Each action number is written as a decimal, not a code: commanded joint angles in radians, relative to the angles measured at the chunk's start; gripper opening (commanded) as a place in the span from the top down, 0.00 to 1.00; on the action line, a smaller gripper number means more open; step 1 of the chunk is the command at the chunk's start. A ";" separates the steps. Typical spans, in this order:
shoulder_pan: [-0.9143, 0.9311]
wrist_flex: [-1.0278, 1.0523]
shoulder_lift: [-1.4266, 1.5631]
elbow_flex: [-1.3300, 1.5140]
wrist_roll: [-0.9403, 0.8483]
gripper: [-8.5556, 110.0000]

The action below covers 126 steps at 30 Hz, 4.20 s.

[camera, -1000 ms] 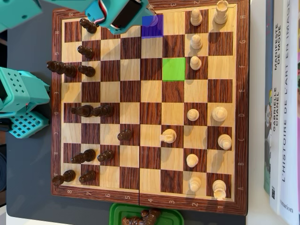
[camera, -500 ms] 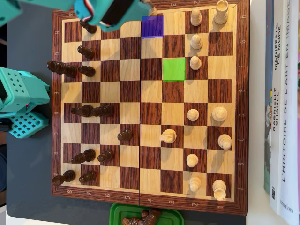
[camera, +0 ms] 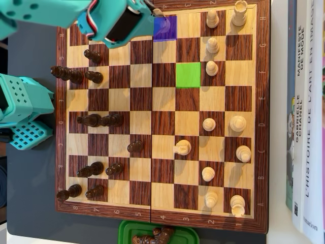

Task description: Play chess

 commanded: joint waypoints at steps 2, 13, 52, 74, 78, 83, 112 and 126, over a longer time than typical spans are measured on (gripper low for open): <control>0.021 0.002 0.046 -0.008 0.008 0.93; 0.054 0.002 0.046 -0.006 0.008 0.93; 0.184 -0.003 -0.031 -0.020 0.003 0.93; 0.187 -0.009 -0.038 -0.020 0.006 0.93; 0.187 -0.005 -0.040 -0.031 0.006 0.93; 0.210 -0.009 -0.040 -0.031 0.003 0.93; 0.245 -0.003 -0.149 -0.135 -0.003 0.93; 0.252 -0.009 -0.201 -0.144 -0.003 0.93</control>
